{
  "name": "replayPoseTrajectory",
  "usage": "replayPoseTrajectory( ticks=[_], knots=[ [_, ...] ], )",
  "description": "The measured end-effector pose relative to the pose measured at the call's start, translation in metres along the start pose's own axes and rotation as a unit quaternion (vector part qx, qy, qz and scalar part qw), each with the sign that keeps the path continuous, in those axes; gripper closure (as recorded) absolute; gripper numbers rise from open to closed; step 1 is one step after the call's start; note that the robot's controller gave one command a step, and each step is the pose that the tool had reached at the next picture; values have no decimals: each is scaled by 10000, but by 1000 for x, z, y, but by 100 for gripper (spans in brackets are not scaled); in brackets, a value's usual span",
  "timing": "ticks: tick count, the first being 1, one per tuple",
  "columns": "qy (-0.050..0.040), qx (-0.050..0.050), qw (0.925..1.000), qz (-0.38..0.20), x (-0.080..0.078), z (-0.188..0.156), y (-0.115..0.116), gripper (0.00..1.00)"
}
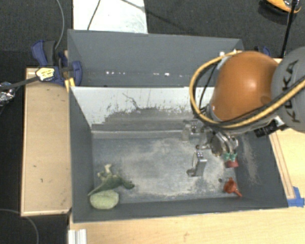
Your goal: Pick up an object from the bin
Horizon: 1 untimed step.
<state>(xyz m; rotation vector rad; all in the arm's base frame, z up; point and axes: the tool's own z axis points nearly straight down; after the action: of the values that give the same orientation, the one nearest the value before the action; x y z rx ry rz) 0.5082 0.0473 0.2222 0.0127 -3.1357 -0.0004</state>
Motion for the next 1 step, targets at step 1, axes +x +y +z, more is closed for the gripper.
replayPoseTrajectory(
  ticks=[1],
  knots=[
    [-43, -3, 10000, 8, -2, -4, 0, 0]
  ],
)
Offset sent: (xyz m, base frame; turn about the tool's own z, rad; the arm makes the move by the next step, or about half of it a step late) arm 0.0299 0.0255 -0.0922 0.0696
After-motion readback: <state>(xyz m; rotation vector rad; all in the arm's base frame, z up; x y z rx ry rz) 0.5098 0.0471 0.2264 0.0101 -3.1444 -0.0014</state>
